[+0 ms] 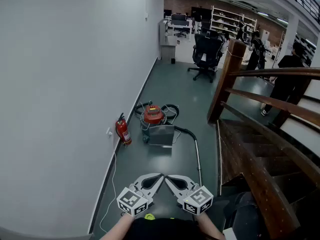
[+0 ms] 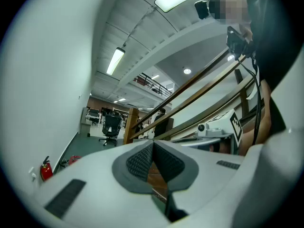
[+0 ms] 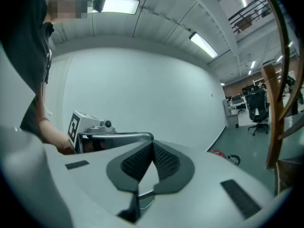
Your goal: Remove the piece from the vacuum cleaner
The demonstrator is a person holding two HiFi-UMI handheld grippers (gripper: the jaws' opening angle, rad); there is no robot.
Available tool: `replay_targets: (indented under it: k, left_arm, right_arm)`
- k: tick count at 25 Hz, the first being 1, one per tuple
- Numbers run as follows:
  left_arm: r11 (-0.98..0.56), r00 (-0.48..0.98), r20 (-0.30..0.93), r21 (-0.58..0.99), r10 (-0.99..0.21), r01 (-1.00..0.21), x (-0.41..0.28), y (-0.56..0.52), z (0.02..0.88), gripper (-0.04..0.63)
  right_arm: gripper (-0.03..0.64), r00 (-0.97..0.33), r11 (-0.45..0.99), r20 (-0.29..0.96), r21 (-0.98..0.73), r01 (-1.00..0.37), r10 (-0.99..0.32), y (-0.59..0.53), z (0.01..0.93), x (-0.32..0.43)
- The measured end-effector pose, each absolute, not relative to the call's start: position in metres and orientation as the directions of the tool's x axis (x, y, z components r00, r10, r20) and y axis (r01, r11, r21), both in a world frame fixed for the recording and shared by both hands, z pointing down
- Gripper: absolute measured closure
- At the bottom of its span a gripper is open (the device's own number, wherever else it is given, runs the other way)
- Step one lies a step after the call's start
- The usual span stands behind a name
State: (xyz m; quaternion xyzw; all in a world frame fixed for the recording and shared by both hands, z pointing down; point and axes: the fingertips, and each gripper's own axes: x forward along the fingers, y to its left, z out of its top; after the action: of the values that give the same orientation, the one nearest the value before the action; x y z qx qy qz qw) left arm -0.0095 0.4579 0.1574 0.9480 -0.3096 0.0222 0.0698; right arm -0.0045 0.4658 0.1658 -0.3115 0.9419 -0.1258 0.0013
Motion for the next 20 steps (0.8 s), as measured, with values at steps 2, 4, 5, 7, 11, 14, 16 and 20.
replay_targets:
  k: [2,4,5,7,11,14,16,20]
  left_arm:
    - [-0.797,0.806,0.085,0.123,-0.586,-0.592,-0.01,0.458,0.157,0.587]
    - [-0.795,0.805,0.084,0.128,-0.587,-0.593,-0.011,0.459,0.157,0.587]
    - [-0.794,0.805,0.083,0.129,-0.588,-0.594,-0.012,0.459,0.158,0.587]
    - [-0.794,0.804,0.085,0.131,-0.588,-0.594,-0.012,0.459,0.159,0.586]
    - [-0.792,0.804,0.091,0.139,-0.588,-0.595,-0.014,0.46,0.163,0.587]
    - [-0.79,0.804,0.085,0.149,-0.588,-0.594,-0.016,0.461,0.165,0.588]
    - [-0.792,0.807,0.087,0.154,-0.585,-0.591,-0.018,0.462,0.166,0.586]
    - [-0.785,0.805,0.087,0.182,-0.587,-0.592,-0.024,0.469,0.17,0.588]
  right_arm:
    - [0.603,-0.804,0.773,0.076,-0.236,-0.589,-0.59,0.466,0.165,-0.005]
    - [0.603,-0.803,0.772,0.078,-0.233,-0.591,-0.591,0.467,0.165,-0.006]
    - [0.603,-0.803,0.773,0.08,-0.23,-0.592,-0.591,0.467,0.165,-0.007]
    - [0.603,-0.803,0.774,0.085,-0.225,-0.592,-0.589,0.467,0.166,-0.007]
    - [0.603,-0.801,0.775,0.104,-0.209,-0.597,-0.589,0.468,0.17,-0.009]
    - [0.603,-0.802,0.776,0.106,-0.208,-0.596,-0.588,0.469,0.172,-0.011]
    - [0.603,-0.813,0.782,0.109,-0.225,-0.581,-0.572,0.471,0.173,-0.013]
    - [0.603,-0.834,0.803,0.141,-0.225,-0.552,-0.534,0.477,0.177,-0.02]
